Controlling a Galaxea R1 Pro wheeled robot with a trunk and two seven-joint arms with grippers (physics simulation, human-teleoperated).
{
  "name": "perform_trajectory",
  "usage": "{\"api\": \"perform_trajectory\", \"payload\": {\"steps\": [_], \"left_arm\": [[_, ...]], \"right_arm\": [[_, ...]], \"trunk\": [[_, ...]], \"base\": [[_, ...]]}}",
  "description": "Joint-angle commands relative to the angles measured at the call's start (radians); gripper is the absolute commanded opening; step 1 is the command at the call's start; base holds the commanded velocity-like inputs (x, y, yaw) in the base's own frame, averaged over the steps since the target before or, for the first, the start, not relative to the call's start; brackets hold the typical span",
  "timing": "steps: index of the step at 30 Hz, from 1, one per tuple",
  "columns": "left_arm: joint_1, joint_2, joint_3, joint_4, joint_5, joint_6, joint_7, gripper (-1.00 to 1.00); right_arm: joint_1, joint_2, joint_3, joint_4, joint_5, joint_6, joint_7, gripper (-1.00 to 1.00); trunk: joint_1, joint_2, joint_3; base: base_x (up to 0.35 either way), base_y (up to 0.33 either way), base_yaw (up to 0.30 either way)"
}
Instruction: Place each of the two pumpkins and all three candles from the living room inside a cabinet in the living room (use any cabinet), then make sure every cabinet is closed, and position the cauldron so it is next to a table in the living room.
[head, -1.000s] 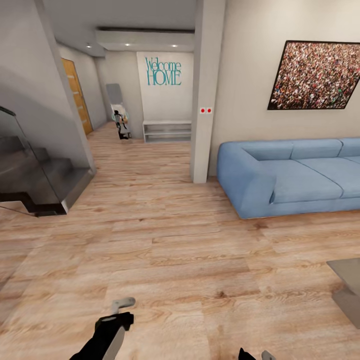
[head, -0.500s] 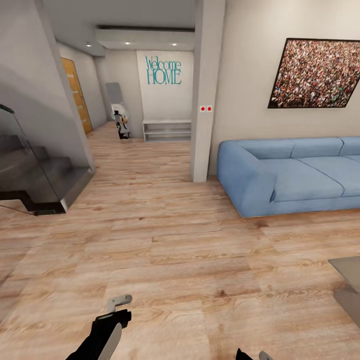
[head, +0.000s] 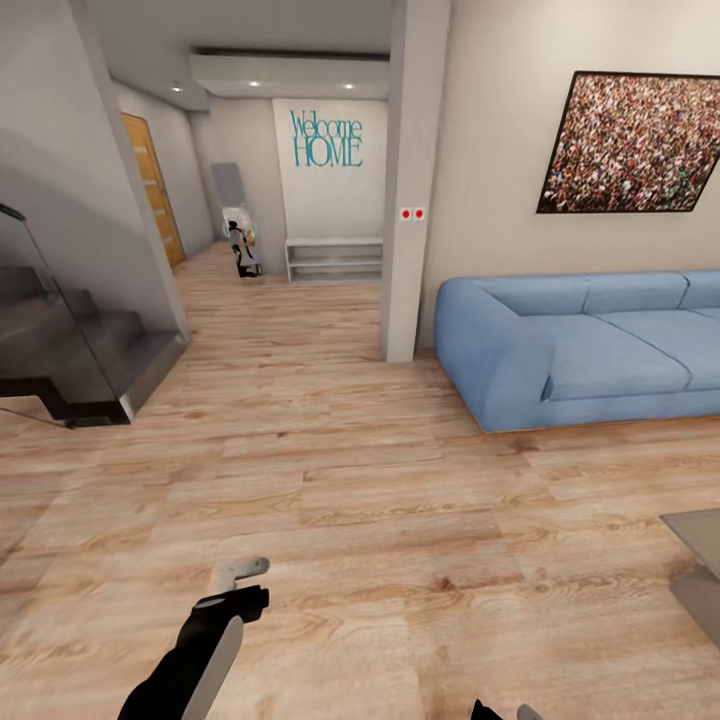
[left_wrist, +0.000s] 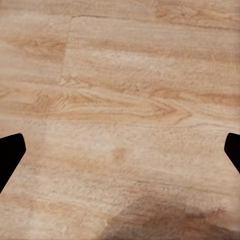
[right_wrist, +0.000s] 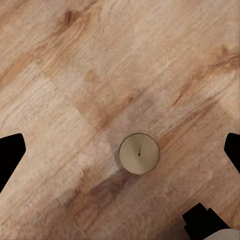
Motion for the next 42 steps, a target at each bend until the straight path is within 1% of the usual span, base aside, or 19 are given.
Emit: {"api": "perform_trajectory", "payload": {"steps": [1, 14, 39, 41, 42], "left_arm": [[-0.001, 0.000, -0.002, -0.002, 0.011, 0.003, 0.010, 1.00], [0.000, -0.006, -0.010, -0.001, 0.010, 0.004, 0.011, 1.00], [0.000, -0.009, -0.017, 0.009, 0.010, 0.004, 0.010, 1.00], [0.000, -0.009, -0.022, 0.010, 0.010, 0.004, 0.011, 1.00], [0.000, -0.009, -0.032, 0.012, 0.010, 0.003, 0.011, 1.00]], "right_arm": [[-0.001, 0.000, 0.009, -0.001, -0.007, -0.003, -0.006, 1.00], [-0.001, -0.001, 0.009, -0.001, -0.007, 0.002, -0.006, 1.00], [-0.001, -0.003, 0.009, -0.001, -0.007, 0.001, -0.004, 1.00], [-0.001, -0.003, 0.009, -0.001, -0.007, 0.001, -0.004, 1.00], [-0.001, -0.002, 0.009, -0.001, -0.007, 0.002, -0.004, 1.00]], "trunk": [[0.004, -0.008, -0.004], [0.054, -0.099, -0.045], [0.150, -0.274, -0.123], [0.157, -0.288, -0.129], [0.161, -0.295, -0.133]], "base": [[0.000, 0.000, 0.000], [0.000, 0.000, 0.000], [0.000, 0.000, 0.000], [0.000, 0.000, 0.000], [0.000, 0.000, 0.000]]}}
